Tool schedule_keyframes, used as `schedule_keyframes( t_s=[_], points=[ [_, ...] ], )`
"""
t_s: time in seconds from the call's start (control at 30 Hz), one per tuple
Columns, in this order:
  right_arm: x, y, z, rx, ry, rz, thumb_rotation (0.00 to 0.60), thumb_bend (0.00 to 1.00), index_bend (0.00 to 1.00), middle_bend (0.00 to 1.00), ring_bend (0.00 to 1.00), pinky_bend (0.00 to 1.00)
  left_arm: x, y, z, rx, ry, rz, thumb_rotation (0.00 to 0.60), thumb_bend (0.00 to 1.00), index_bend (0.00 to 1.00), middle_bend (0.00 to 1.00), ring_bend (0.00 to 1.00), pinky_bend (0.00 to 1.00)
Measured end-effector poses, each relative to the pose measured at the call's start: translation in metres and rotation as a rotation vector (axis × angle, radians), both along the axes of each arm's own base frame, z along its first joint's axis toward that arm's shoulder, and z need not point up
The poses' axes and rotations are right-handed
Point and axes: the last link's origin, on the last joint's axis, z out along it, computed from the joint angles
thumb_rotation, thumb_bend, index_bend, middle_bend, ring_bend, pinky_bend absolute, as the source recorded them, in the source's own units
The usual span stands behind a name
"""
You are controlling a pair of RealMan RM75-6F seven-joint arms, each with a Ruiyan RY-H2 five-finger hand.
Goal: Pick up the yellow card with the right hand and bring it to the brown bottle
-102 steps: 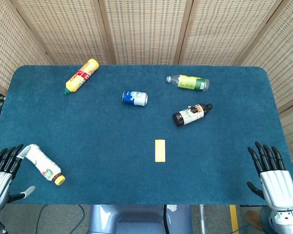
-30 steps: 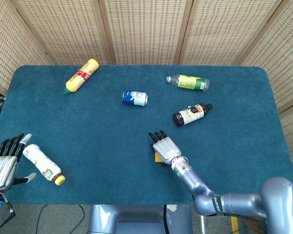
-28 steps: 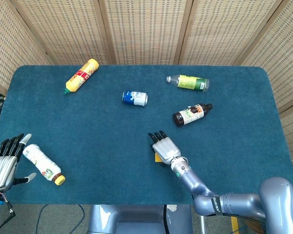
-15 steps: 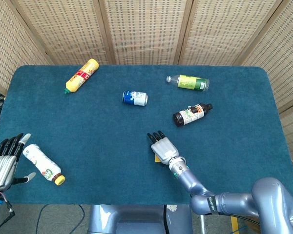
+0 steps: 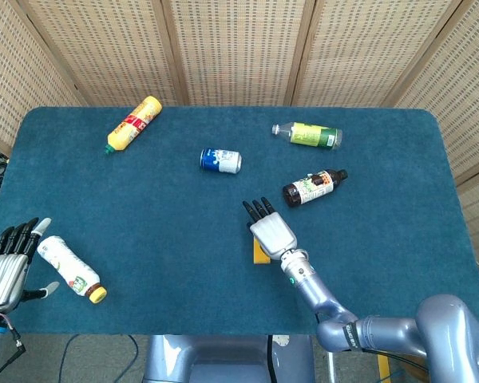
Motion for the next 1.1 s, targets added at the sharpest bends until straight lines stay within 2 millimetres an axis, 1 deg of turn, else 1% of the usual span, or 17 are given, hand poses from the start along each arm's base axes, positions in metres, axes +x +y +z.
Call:
schedule_keyframes(
  t_s=[0.13, 0.23, 0.37, 0.7, 0.83, 1.1],
  points=[
    [0.0, 0.007, 0.01, 0.026, -0.037, -0.014, 0.6, 0.46, 0.46, 0.0, 0.0, 0.0, 0.001, 0.0, 0.0, -0.002, -0.001, -0.002, 0.6, 0.0, 0.0, 0.0, 0.0, 0.0],
    [-0.006, 0.013, 0.014, 0.044, -0.028, -0.016, 0.6, 0.46, 0.46, 0.0, 0.0, 0.0, 0.001, -0.001, 0.0, -0.002, -0.003, -0.006, 0.6, 0.0, 0.0, 0.0, 0.0, 0.0],
    [-0.009, 0.021, 0.006, 0.071, -0.005, -0.014, 0.6, 0.46, 0.47, 0.0, 0.0, 0.0, 0.002, -0.002, 0.0, -0.001, -0.005, -0.01, 0.6, 0.0, 0.0, 0.0, 0.0, 0.0],
    [-0.013, 0.036, -0.023, 0.114, 0.041, -0.002, 0.6, 0.45, 0.47, 0.0, 0.0, 0.0, 0.0, -0.003, 0.004, 0.006, -0.013, -0.007, 0.6, 0.0, 0.0, 0.0, 0.0, 0.0],
    [-0.015, 0.037, -0.028, 0.113, 0.049, 0.001, 0.6, 0.45, 0.47, 0.0, 0.0, 0.0, 0.0, -0.002, 0.004, 0.004, -0.013, -0.007, 0.6, 0.0, 0.0, 0.0, 0.0, 0.0],
    [-0.023, 0.033, -0.031, 0.089, 0.067, 0.01, 0.6, 0.45, 0.45, 0.0, 0.0, 0.0, 0.0, -0.002, 0.003, 0.002, -0.011, -0.006, 0.6, 0.0, 0.0, 0.0, 0.0, 0.0]
  ],
)
